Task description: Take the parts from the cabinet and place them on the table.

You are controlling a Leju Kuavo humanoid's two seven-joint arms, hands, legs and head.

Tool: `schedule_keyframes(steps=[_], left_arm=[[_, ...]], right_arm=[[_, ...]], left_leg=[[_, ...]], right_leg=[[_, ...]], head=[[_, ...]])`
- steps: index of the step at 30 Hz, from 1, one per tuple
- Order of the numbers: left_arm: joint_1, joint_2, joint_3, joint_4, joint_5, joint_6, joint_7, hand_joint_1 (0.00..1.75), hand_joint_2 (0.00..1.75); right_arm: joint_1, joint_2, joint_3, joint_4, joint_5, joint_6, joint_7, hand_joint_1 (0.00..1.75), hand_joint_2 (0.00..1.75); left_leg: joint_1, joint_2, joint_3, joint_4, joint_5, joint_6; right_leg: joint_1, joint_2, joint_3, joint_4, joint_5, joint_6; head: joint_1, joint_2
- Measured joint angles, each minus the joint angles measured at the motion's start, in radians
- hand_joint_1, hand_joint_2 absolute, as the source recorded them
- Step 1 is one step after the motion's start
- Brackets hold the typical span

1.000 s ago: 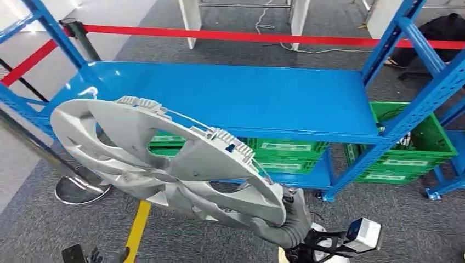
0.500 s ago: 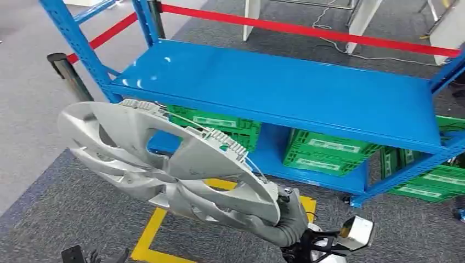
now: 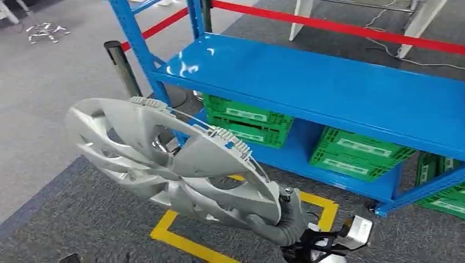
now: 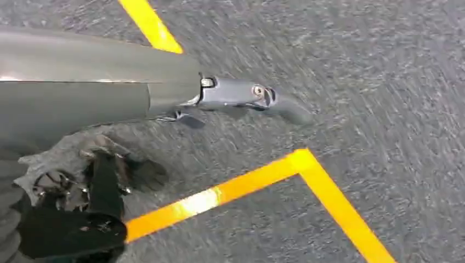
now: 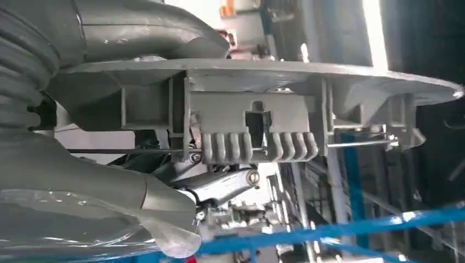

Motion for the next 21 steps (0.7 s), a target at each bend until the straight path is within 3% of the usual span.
schedule_keyframes(steps=[1, 2, 3, 4, 5, 6, 7, 10, 11, 12, 13, 14, 15, 16, 17, 18, 19, 20, 21], left_arm=[[0.0, 0.0, 0.0, 0.0, -0.005, 0.001, 0.002, 0.0, 1.75], [0.0, 0.0, 0.0, 0.0, -0.009, 0.001, 0.005, 0.0, 1.75], [0.0, 0.0, 0.0, 0.0, -0.01, 0.001, 0.007, 0.0, 1.75], [0.0, 0.0, 0.0, 0.0, -0.013, 0.001, 0.008, 0.0, 1.75], [-0.001, 0.0, 0.0, 0.0, -0.016, 0.0, 0.008, 0.0, 1.75], [-0.004, -0.005, 0.0, 0.0, -0.017, 0.0, 0.009, 0.0, 1.75], [-0.008, -0.002, 0.0, 0.0, -0.018, -0.002, 0.009, 0.0, 1.75], [-0.005, -0.003, 0.0, 0.0, -0.019, -0.007, 0.009, 0.0, 1.75], [-0.002, -0.003, 0.0, 0.0, -0.018, -0.011, 0.009, 0.0, 1.75], [-0.002, -0.003, 0.0, 0.0, -0.018, -0.015, 0.009, 0.0, 1.75], [-0.005, -0.003, 0.0, 0.0, -0.016, -0.016, 0.006, 0.0, 1.75], [-0.007, -0.003, 0.0, 0.0, -0.018, -0.02, 0.001, 0.0, 1.75], [-0.008, -0.005, 0.0, 0.0, -0.02, -0.021, -0.002, 0.0, 1.75], [-0.008, -0.007, 0.0, 0.0, -0.023, -0.021, -0.005, 0.0, 1.75], [-0.006, -0.008, 0.0, 0.0, -0.024, -0.019, -0.005, 0.0, 1.75], [-0.005, -0.008, 0.0, 0.0, -0.026, -0.017, -0.005, 0.0, 1.75], [-0.005, -0.008, 0.0, 0.0, -0.026, -0.014, -0.005, 0.0, 1.75], [-0.005, -0.008, 0.0, 0.0, -0.027, -0.011, -0.005, 0.0, 1.75], [-0.005, -0.009, 0.0, 0.0, -0.029, -0.011, -0.005, 0.0, 1.75]], right_arm=[[0.0, 0.0, 0.0, 0.0, 0.001, 0.0, 0.001, 1.75, 1.75], [-0.001, 0.0, 0.0, 0.0, 0.002, -0.001, 0.0, 1.75, 1.75], [-0.002, 0.0, 0.0, 0.0, 0.002, -0.001, 0.0, 1.75, 1.75], [-0.004, 0.0, 0.001, 0.0, 0.003, -0.001, 0.0, 1.75, 1.75], [-0.006, 0.0, 0.001, 0.0, 0.004, -0.002, 0.0, 1.75, 1.75], [-0.006, 0.0, 0.001, 0.0, 0.005, -0.002, 0.0, 1.75, 1.75], [-0.008, 0.0, 0.001, 0.0, 0.005, -0.002, 0.0, 1.75, 1.75], [-0.014, 0.0, 0.002, 0.0, 0.005, -0.003, 0.0, 1.75, 1.75], [-0.014, 0.0, 0.002, 0.0, 0.006, -0.004, 0.0, 1.75, 1.75], [-0.012, 0.0, 0.002, 0.0, 0.008, -0.005, 0.0, 1.75, 1.75], [-0.01, -0.001, 0.001, 0.0, 0.008, -0.007, 0.0, 1.75, 1.75], [-0.009, -0.002, 0.0, 0.0, 0.009, -0.011, 0.0, 1.75, 1.75], [-0.009, -0.003, 0.0, 0.0, 0.011, -0.013, 0.001, 1.75, 1.75], [-0.008, -0.003, 0.0, 0.0, 0.011, -0.014, 0.001, 1.75, 1.75], [-0.008, -0.004, 0.0, 0.0, 0.011, -0.014, 0.0, 1.75, 1.75], [-0.008, -0.004, 0.001, 0.0, 0.011, -0.016, 0.0, 1.75, 1.75], [-0.009, -0.004, 0.002, 0.0, 0.011, -0.019, 0.0, 1.75, 1.75], [-0.009, -0.004, 0.002, 0.0, 0.011, -0.023, 0.0, 1.75, 1.75], [-0.009, -0.004, 0.002, 0.0, 0.011, -0.024, 0.0, 1.75, 1.75]], left_leg=[[0.005, 0.0, -0.001, 0.041, 0.001, -0.005], [0.009, 0.001, 0.013, 0.043, 0.028, -0.01], [0.014, 0.005, 0.044, 0.012, 0.071, -0.014], [0.016, 0.016, 0.095, -0.056, 0.11, -0.017], [0.017, 0.043, 0.159, -0.147, 0.126, -0.019], [0.011, 0.092, 0.21, -0.229, 0.084, -0.021], [0.0, 0.092, 0.231, -0.275, 0.074, -0.004], [-0.01, 0.064, 0.201, -0.275, 0.1, 0.031], [-0.005, 0.055, 0.19, -0.287, 0.115, 0.045], [-0.007, 0.045, 0.173, -0.286, 0.128, 0.056], [-0.007, 0.033, 0.157, -0.286, 0.139, 0.065], [-0.01, 0.02, 0.143, -0.286, 0.151, 0.069], [-0.014, 0.005, 0.128, -0.285, 0.163, 0.072], [-0.018, -0.008, 0.114, -0.284, 0.174, 0.073], [-0.022, -0.02, 0.101, -0.284, 0.185, 0.073], [-0.024, -0.035, 0.091, -0.283, 0.196, 0.072], [-0.025, -0.049, 0.079, -0.281, 0.206, 0.07], [-0.025, -0.064, 0.07, -0.278, 0.214, 0.068], [-0.023, -0.073, 0.062, -0.275, 0.22, 0.065]], right_leg=[[0.0, -0.017, -0.012, 0.008, 0.003, 0.0], [0.0, -0.031, -0.025, 0.016, 0.006, 0.002], [0.0, -0.046, -0.041, 0.026, 0.009, 0.003], [-0.001, -0.058, -0.054, 0.035, 0.013, 0.007], [0.0, -0.069, -0.062, 0.043, 0.015, 0.011], [0.005, -0.078, -0.065, 0.044, 0.02, 0.018], [0.006, -0.089, -0.065, 0.044, 0.025, 0.026], [-0.002, -0.123, -0.067, 0.035, 0.053, 0.043], [-0.008, -0.101, -0.077, 0.037, 0.042, 0.051], [-0.011, -0.033, -0.091, 0.062, -0.01, 0.054], [-0.01, 0.006, -0.108, 0.119, -0.073, 0.05], [-0.008, 0.025, -0.123, 0.191, -0.126, 0.049], [-0.005, 0.033, -0.14, 0.268, -0.164, 0.046], [-0.001, 0.034, -0.148, 0.322, -0.169, 0.042], [0.002, 0.035, -0.142, 0.338, -0.146, 0.036], [0.006, 0.036, -0.115, 0.314, -0.106, 0.029], [0.009, 0.042, -0.068, 0.251, -0.065, 0.022], [0.012, 0.065, -0.006, 0.158, -0.039, 0.014], [0.012, 0.123, 0.052, 0.068, -0.048, 0.006]], head=[[0.0, 0.0], [0.0, 0.0], [0.001, 0.0], [0.0, 0.0], [0.0, 0.0], [-0.002, 0.0], [0.002, 0.0], [0.001, 0.0], [0.0, 0.0], [0.0, 0.0], [0.003, 0.0], [0.005, 0.0], [0.004, 0.0], [0.005, 0.0], [0.004, 0.0], [0.004, 0.0], [0.003, 0.0], [0.004, 0.0], [0.004, 0.0]])
